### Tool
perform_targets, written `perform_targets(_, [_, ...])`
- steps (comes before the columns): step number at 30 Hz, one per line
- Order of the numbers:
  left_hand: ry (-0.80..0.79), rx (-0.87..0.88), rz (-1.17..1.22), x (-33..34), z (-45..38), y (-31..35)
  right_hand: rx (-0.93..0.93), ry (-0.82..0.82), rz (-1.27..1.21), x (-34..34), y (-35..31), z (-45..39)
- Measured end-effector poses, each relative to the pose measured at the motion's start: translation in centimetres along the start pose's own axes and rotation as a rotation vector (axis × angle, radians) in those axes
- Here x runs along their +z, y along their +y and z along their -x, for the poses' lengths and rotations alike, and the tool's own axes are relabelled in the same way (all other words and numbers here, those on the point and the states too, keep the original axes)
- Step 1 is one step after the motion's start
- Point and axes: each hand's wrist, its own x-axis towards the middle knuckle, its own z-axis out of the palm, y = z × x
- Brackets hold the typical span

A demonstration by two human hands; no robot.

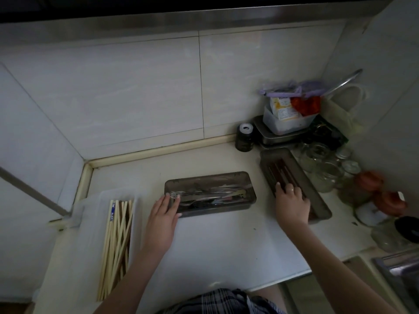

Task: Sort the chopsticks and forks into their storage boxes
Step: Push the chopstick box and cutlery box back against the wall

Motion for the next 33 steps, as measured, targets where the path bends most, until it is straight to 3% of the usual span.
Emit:
perform_targets(8, [0.023, 0.000, 0.010, 0.2, -0.1, -0.1, -0.012, -0.017, -0.088, -0.4, -1.1, 0.5])
perform_targets(11, [0.108, 0.019, -0.006, -0.4, -0.4, -0.2, -0.185, 0.053, -0.224, -1.2, -4.2, 1.4])
perform_targets(16, [0.313, -0.066, -0.059, -3.0, 0.9, -1.7, -0.508, 0.003, -0.299, -2.2, -11.1, 3.0])
perform_targets(20, [0.387, -0.302, -0.182, -5.0, 3.3, -4.8, -0.684, -0.108, -0.218, -1.1, -14.1, 3.4])
perform_targets(22, [0.438, -0.490, -0.163, -5.8, 4.9, -6.2, -0.719, -0.187, -0.156, 0.1, -14.7, 3.6])
perform_targets(25, [0.412, -0.824, -0.133, -5.4, 8.3, -8.4, -0.736, -0.177, -0.107, 1.1, -14.7, 3.7])
perform_targets(30, [0.287, -1.399, 0.321, -5.8, 10.2, -9.0, -0.746, -0.157, -0.094, 1.3, -14.6, 3.7])
perform_targets(33, [0.223, -1.444, 0.513, -7.0, 10.2, -10.1, -0.747, -0.166, -0.102, 1.4, -14.5, 3.6])
